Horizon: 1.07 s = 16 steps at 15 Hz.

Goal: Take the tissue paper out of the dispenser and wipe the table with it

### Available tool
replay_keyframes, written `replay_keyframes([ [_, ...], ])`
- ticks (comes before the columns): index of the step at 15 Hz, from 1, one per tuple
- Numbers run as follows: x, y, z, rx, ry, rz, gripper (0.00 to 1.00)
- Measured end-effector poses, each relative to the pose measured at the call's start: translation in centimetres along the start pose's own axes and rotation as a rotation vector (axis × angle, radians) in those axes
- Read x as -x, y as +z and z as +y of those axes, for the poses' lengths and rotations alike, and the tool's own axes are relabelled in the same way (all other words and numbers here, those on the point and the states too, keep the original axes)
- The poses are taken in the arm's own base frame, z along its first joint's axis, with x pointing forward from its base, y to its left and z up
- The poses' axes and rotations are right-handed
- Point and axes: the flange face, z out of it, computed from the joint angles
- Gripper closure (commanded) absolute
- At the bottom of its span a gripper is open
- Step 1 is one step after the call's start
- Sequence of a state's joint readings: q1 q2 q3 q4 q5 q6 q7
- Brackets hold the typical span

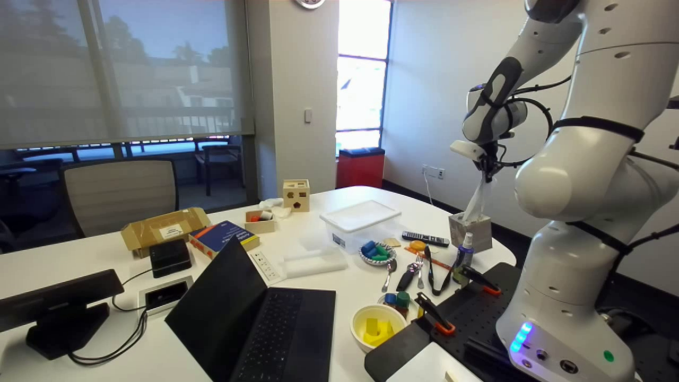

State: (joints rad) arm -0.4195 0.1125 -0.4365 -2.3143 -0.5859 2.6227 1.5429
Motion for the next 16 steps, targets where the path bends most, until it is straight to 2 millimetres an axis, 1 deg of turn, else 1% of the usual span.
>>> replay_keyframes([
  [5, -0.3, 4.9, 0.2, 0.026, 0.097, -0.027, 1.00],
  [8, -0.8, 7.0, 0.2, 0.049, 0.148, -0.027, 1.00],
  [11, -1.8, 8.0, 0.2, 0.061, 0.199, -0.021, 1.00],
  [16, -4.7, 7.8, -0.1, 0.051, 0.278, 0.011, 1.00],
])
